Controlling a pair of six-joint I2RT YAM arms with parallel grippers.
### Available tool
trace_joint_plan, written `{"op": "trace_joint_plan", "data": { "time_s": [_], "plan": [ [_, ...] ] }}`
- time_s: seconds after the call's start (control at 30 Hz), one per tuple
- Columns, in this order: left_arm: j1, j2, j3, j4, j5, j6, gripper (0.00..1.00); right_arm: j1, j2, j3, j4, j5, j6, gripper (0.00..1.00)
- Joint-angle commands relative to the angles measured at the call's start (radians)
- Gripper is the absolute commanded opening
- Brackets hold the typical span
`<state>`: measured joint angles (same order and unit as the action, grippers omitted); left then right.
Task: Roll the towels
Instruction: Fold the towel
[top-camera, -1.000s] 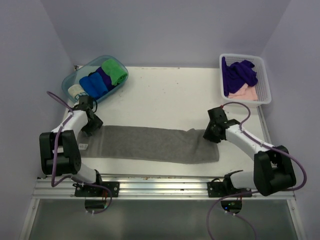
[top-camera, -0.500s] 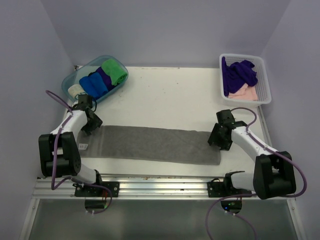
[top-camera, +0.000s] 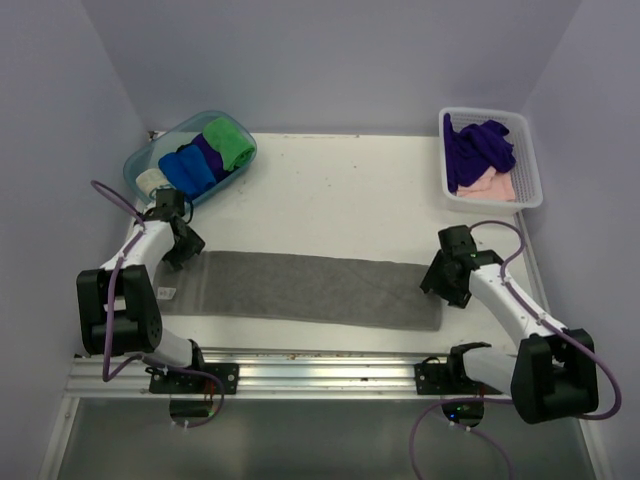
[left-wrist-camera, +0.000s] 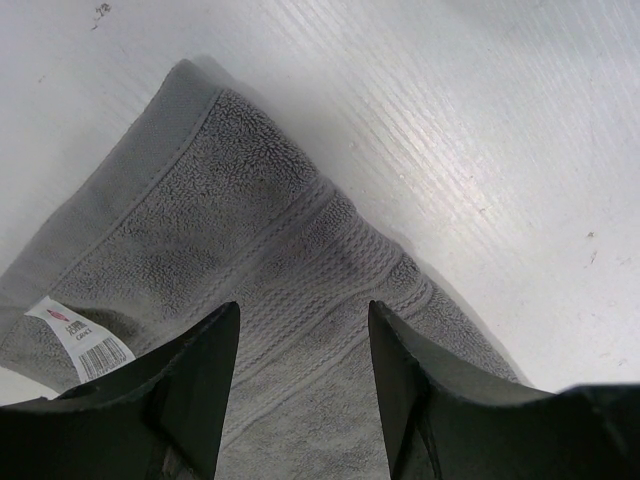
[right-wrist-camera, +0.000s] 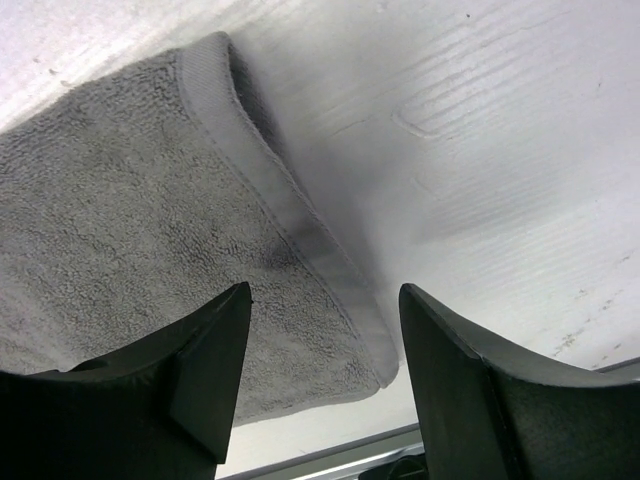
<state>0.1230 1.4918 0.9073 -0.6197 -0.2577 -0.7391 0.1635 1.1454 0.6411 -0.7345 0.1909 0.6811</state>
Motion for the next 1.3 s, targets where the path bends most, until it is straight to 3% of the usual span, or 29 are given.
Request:
{"op": "trace_joint_plan", "data": {
  "time_s": [0.0,0.43,0.53,0.6,0.63,0.73,0.97,1.1,1.27],
  "plan": [
    [0.003,-0.03,0.031,0.002,0.0,0.014,0.58,-0.002,0.02,0.012,-0.031,0.022,0.038,0.64],
    [0.001,-0.033,0.041,-0.006,-0.002,0.02,0.58,-0.004,0.099,-0.081,0.118,-0.028,0.078,0.59],
    [0.003,-0.036,0.038,-0.006,-0.003,0.018,0.58,-0.004,0.131,-0.11,0.168,-0.031,0.083,0.51],
    [0.001,-0.036,0.035,-0.008,-0.003,0.02,0.58,-0.004,0.151,-0.11,0.17,-0.034,0.084,0.29],
    [0.001,-0.036,0.033,-0.006,-0.003,0.02,0.58,-0.004,0.151,-0.104,0.165,-0.024,0.09,0.12],
    [0.001,-0.033,0.027,-0.003,0.006,0.02,0.58,-0.005,0.081,-0.09,0.135,-0.008,0.097,0.0],
    [-0.048,-0.038,-0.062,0.063,0.104,-0.012,0.57,-0.018,-0.093,0.011,-0.02,0.176,0.095,0.0],
    [-0.222,0.008,-0.091,0.093,0.129,-0.071,0.57,-0.033,-0.145,0.122,-0.118,0.267,0.077,0.0],
    [-0.356,0.083,-0.116,0.192,0.209,-0.141,0.56,-0.042,-0.202,0.258,-0.218,0.396,0.029,0.0]
  ]
}}
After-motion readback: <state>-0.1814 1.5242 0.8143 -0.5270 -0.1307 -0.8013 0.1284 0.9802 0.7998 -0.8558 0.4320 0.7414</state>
